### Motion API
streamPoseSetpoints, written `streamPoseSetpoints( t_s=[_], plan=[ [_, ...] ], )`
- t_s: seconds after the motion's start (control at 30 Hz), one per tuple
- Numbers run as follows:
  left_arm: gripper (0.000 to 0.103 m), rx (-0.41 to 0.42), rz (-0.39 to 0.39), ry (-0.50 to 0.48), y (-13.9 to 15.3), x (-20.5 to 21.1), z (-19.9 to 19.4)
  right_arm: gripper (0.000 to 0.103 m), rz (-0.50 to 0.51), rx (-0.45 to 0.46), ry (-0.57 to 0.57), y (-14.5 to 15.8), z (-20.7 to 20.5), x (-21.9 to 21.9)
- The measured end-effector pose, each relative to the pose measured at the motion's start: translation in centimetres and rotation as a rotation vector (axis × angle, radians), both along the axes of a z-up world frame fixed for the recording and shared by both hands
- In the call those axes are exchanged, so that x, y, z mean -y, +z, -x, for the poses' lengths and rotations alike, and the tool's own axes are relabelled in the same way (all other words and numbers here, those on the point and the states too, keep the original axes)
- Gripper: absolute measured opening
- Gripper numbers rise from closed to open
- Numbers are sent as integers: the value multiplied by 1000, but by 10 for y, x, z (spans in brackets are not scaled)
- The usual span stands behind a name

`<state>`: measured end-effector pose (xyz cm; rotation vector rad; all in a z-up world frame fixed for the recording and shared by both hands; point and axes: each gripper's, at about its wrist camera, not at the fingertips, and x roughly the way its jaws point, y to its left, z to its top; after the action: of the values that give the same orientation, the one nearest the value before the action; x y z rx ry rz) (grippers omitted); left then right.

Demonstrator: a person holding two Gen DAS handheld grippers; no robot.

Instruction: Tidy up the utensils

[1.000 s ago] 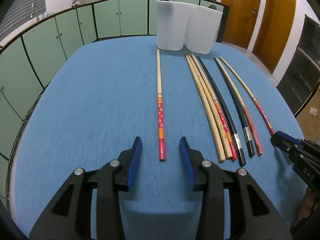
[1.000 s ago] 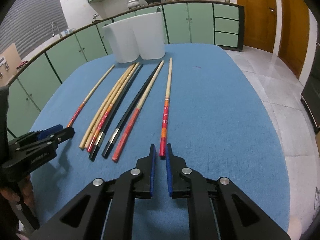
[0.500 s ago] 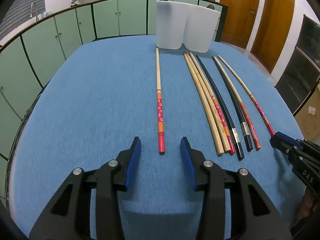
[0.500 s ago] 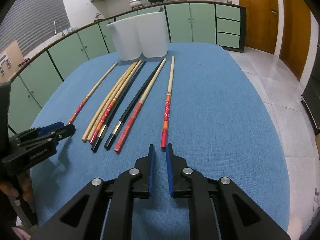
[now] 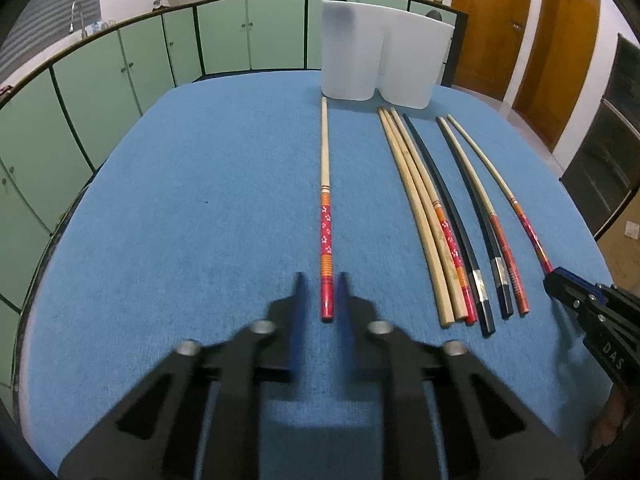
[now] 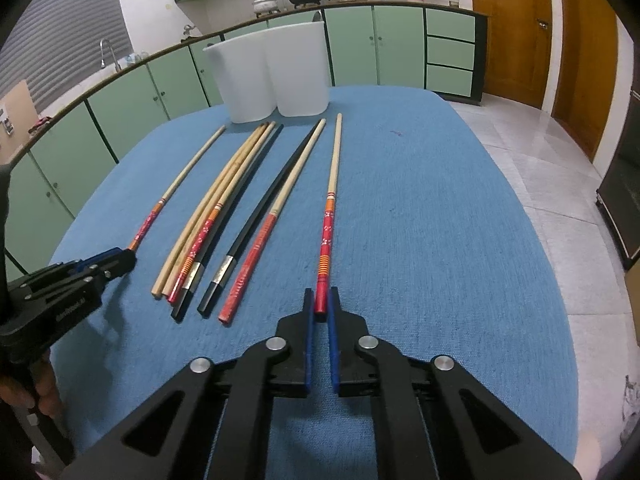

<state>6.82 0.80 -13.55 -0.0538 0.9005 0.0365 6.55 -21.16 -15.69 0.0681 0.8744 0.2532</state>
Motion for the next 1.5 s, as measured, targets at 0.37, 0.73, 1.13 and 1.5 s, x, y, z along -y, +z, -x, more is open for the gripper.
streamPoseSetpoints(
  t_s=[0.37, 0.73, 1.13, 1.5],
  plan=[
    [5, 63, -11, -13, 39, -3, 5, 6, -1, 55, -8, 34, 3, 14],
    [5, 263, -20, -56, 135, -2, 12, 5, 7, 222, -16, 115, 4, 31],
    [5, 410, 45, -97, 202, 0, -23, 5, -44, 351, 57, 194, -40, 34],
    [5, 539, 103, -104, 260, -10, -33, 5, -92, 456, 156, 266, -66, 23]
  ],
)
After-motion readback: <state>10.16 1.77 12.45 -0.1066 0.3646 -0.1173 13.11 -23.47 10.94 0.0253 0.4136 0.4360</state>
